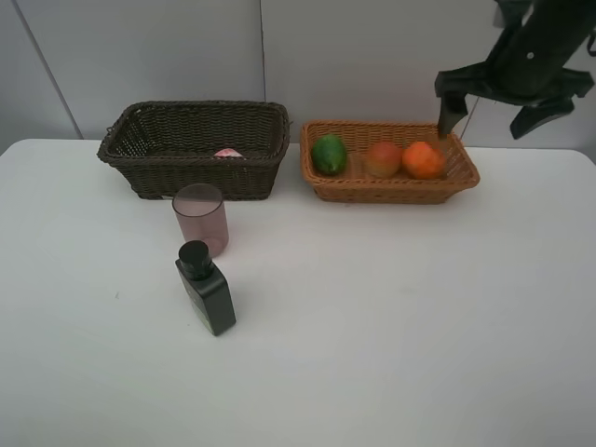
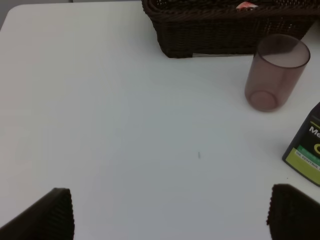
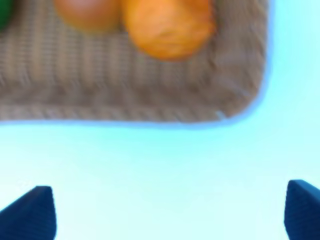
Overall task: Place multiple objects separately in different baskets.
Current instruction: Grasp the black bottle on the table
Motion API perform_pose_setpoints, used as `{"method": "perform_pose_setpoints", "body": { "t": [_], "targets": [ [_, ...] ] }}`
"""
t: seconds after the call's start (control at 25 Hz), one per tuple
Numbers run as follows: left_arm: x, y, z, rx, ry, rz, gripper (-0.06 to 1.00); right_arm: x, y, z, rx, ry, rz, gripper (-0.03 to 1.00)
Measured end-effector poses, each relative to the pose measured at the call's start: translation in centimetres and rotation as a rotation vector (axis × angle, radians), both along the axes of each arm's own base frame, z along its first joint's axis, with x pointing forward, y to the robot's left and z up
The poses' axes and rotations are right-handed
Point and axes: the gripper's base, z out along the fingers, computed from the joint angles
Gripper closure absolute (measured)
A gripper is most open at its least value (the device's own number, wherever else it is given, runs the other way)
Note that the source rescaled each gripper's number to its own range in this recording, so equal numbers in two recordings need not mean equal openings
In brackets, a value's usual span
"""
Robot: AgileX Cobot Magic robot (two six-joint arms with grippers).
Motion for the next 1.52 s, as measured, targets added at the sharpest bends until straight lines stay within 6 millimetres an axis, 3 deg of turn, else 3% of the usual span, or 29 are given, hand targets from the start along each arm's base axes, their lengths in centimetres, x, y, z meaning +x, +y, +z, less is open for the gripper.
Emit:
{"method": "perform_pose_setpoints", "body": {
  "t": [0.16, 0.36, 0.52, 0.68, 0.92, 1.08, 1.52],
  "targets": [
    [0.0, 0.0, 0.0, 0.000, 0.000, 0.000, -0.06, -6.2, -2.0, 2.7, 0.002, -0.074, -0.004, -0.02],
    [0.0, 0.0, 0.0, 0.000, 0.000, 0.000, -0.06, -16.1, -3.6, 5.7, 0.030, -0.268, 0.032, -0.02],
    [0.0, 0.0, 0.0, 0.000, 0.000, 0.000, -0.06, -24.2, -4.7, 6.0, 0.051, -0.460, 0.115, -0.02],
    [0.0, 0.0, 0.0, 0.000, 0.000, 0.000, -0.06, -30.4, -5.3, 5.1, 0.082, -0.646, 0.182, -0.02],
    [0.0, 0.0, 0.0, 0.000, 0.000, 0.000, -0.06, -35.2, -5.9, 3.0, 0.115, -0.765, 0.201, -0.02],
    [0.0, 0.0, 0.0, 0.000, 0.000, 0.000, -0.06, -36.9, -6.1, 2.4, 0.123, -0.814, 0.202, -0.02],
    [0.0, 0.0, 0.0, 0.000, 0.000, 0.000, -0.06, -35.7, -5.9, -0.2, 0.122, -0.737, 0.204, -0.02]
  ]
}}
